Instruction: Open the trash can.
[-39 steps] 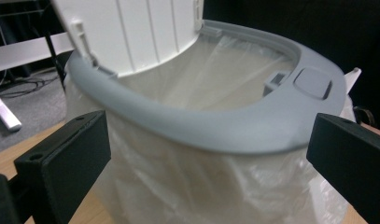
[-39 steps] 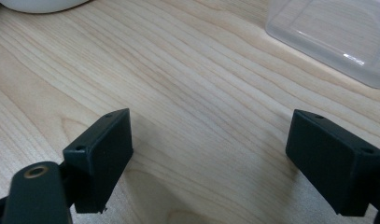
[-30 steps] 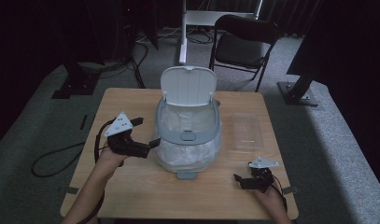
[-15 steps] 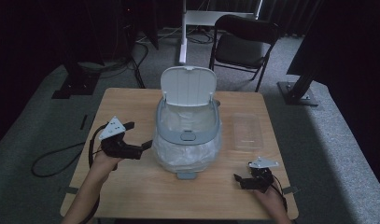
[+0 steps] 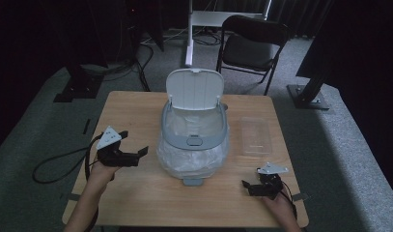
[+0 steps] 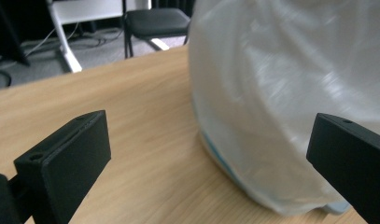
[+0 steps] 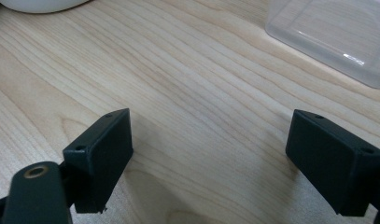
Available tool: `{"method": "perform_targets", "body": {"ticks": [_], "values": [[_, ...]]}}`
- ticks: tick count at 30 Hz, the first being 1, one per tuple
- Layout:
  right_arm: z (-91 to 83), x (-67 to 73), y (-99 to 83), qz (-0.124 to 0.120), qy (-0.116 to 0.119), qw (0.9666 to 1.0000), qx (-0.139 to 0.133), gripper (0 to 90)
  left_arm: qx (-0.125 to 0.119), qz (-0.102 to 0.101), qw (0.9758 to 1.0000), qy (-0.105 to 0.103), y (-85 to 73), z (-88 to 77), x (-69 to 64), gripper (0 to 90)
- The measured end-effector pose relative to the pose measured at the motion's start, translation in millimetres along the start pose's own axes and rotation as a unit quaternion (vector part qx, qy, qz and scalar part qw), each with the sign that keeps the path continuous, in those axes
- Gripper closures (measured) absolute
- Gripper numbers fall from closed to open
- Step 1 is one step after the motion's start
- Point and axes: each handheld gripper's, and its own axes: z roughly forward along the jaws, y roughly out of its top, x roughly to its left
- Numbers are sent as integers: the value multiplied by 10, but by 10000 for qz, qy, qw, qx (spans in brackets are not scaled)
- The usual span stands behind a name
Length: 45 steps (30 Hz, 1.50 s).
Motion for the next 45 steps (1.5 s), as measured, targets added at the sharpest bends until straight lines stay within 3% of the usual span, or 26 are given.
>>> {"method": "perform_targets", "body": {"ticks": [15,22,28,32,34,35,38,45], "values": [[0,-1,0,4,-6,10000,1,140,121,-184,9990,378,-276,-7,179,6],[0,-1,0,8,-10,10000,2,140,231,-301,9974,605,-430,-9,275,6],[0,-1,0,17,-16,10000,4,140,457,-451,9927,1022,-578,8,365,6],[0,-2,0,19,-20,10000,3,140,496,-496,9902,1212,-663,29,421,6],[0,-2,0,21,-22,10000,3,140,496,-496,9902,1212,-663,29,421,7],[0,-2,0,21,-22,10000,3,140,539,-548,9877,1359,-716,48,456,7],[0,-2,0,23,-23,10000,2,140,652,-512,9846,1536,-787,79,486,6],[-1,-3,0,44,-42,10000,3,140,896,-626,9791,1715,-961,118,549,6]]}}
